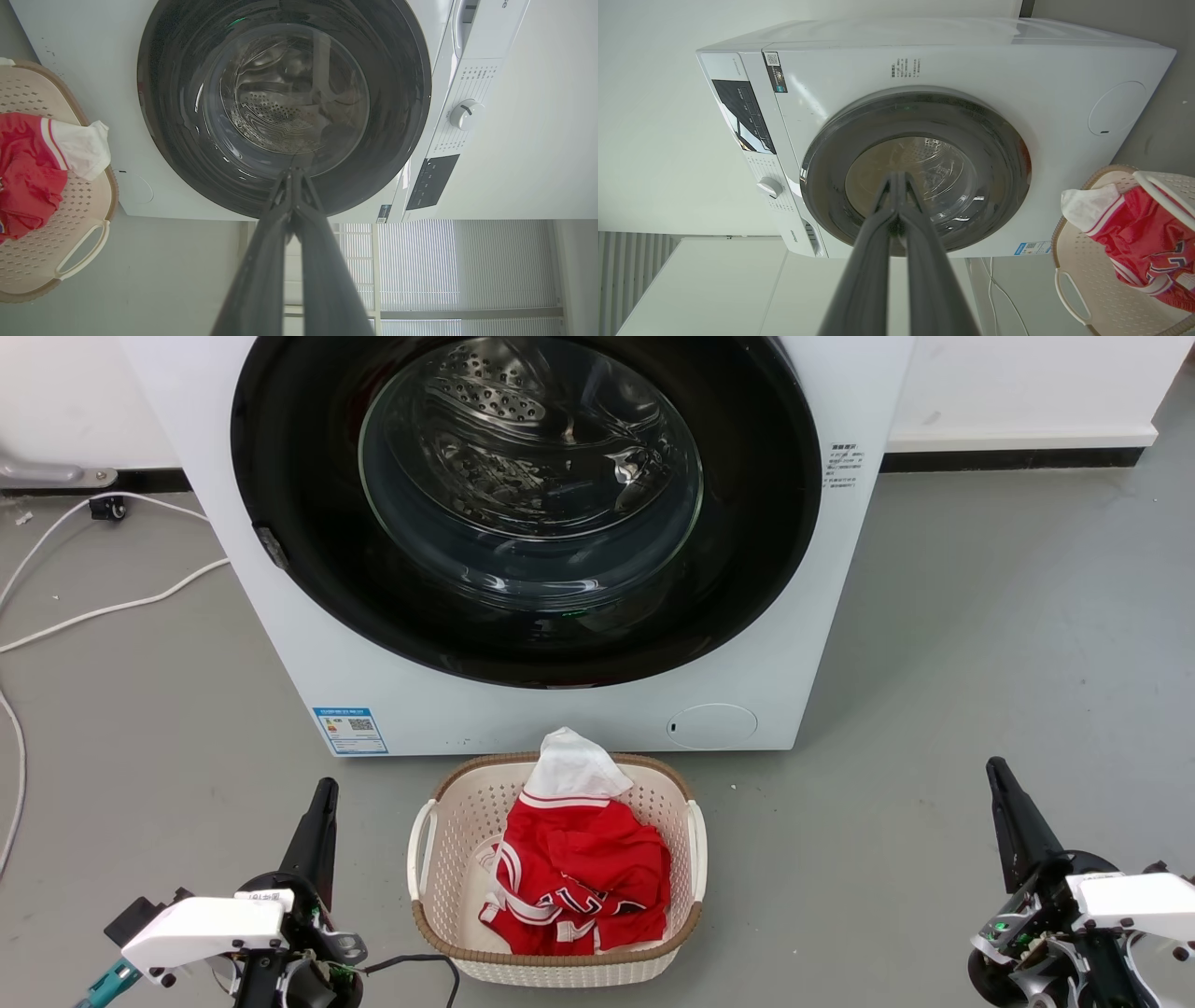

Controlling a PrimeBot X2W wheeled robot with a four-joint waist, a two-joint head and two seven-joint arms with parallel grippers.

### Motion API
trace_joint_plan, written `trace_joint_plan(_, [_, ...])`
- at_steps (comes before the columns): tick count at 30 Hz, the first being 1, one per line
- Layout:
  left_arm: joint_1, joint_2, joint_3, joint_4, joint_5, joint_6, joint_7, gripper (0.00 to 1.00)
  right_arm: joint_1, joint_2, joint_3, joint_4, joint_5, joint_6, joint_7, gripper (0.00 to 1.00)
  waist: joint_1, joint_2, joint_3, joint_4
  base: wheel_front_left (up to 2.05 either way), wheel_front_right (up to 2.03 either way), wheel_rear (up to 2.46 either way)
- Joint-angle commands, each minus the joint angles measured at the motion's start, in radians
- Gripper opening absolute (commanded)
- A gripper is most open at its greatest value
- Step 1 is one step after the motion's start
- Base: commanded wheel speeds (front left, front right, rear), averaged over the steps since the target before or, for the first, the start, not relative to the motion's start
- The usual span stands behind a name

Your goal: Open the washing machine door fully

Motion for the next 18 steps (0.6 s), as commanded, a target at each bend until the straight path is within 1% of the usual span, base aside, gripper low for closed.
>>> trace_joint_plan(1, [-0.008, -0.001, 0.002, 0.001, 0.007, -0.003, 0.004, 0.00, -0.013, 0.003, -0.001, 0.002, -0.002, 0.000, 0.001, 0.00, 0.0000, 0.0000, 0.000, 0.000, 0.00, 0.00, 0.00])
trace_joint_plan(18, [-0.008, -0.002, 0.005, 0.001, 0.008, -0.003, 0.007, 0.00, -0.013, 0.005, -0.004, 0.002, -0.005, 0.000, 0.003, 0.00, 0.0000, 0.0000, 0.000, 0.000, 0.00, 0.00, 0.00])
